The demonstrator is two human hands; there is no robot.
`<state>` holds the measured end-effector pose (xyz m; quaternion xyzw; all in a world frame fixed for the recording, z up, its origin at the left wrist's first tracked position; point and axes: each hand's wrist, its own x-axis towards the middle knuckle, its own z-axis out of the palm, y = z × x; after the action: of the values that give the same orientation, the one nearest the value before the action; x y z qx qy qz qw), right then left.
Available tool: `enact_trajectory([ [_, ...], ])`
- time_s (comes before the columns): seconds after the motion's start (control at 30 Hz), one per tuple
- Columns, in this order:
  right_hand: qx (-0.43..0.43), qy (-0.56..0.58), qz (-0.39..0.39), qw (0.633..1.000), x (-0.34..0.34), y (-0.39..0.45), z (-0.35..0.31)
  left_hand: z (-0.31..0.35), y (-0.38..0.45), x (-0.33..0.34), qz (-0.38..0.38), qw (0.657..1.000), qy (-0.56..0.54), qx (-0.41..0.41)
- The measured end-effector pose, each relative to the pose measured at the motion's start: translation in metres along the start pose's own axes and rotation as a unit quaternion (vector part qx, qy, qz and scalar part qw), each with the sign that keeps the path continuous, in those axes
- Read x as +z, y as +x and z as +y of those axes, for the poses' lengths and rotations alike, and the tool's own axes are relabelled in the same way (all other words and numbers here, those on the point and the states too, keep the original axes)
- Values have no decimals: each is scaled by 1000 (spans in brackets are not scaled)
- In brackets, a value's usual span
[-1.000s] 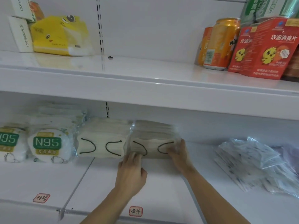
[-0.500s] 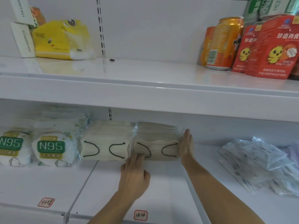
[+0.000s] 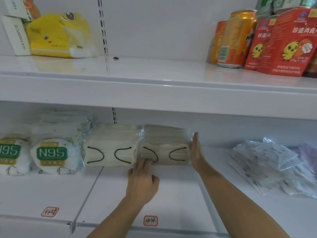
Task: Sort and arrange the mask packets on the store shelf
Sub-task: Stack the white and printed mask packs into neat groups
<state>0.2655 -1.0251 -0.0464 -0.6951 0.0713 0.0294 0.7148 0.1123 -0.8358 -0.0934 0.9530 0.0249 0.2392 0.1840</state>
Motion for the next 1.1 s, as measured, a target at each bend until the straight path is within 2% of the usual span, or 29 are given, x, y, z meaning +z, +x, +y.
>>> enact_trajectory([
  [0.07, 16, 36, 24, 999, -12, -5, 4, 1, -1, -2, -2, 1000, 2, -2],
  [0.17, -6, 109, 69, 992, -35, -22, 11, 3, 0, -5, -18, 1000, 3, -6],
  [0.23, -22, 107, 71, 992, -43, -44, 11, 3, 1, -6, -24, 1000, 2, -6],
  [0.3, -53, 41, 73, 995, -48, -69, 15, 2, 1, -5, -31, 999, -4, -4],
  [0.37, -109, -115, 72, 985, -56, -96, 25, 1, 2, -5, -47, 999, -13, -7],
  [0.5, -150, -365, 59, 917, -71, -138, 33, 3, 2, -11, -86, 996, -35, -2],
  [0.57, -164, -421, 39, 891, -75, -153, 36, 9, 1, -14, -111, 992, -56, 32],
  [0.63, -172, -438, 29, 882, -80, -161, 36, 23, -2, -14, -137, 986, -84, 53],
  [0.7, -167, -397, 47, 902, -85, -167, 35, 43, -6, -11, -152, 981, -108, 53],
  [0.8, -92, -180, 90, 975, -97, -177, 31, 84, -13, -1, -164, 976, -132, 49],
  [0.83, -71, -103, 102, 987, -104, -178, 29, 99, -14, 4, -170, 974, -146, 43],
  [0.93, -58, 23, 137, 989, -137, -184, 26, 145, -14, 20, -192, 963, -189, 23],
  [1.1, -76, -3, 184, 980, -222, -185, 19, 232, -4, 43, -248, 918, -300, -73],
])
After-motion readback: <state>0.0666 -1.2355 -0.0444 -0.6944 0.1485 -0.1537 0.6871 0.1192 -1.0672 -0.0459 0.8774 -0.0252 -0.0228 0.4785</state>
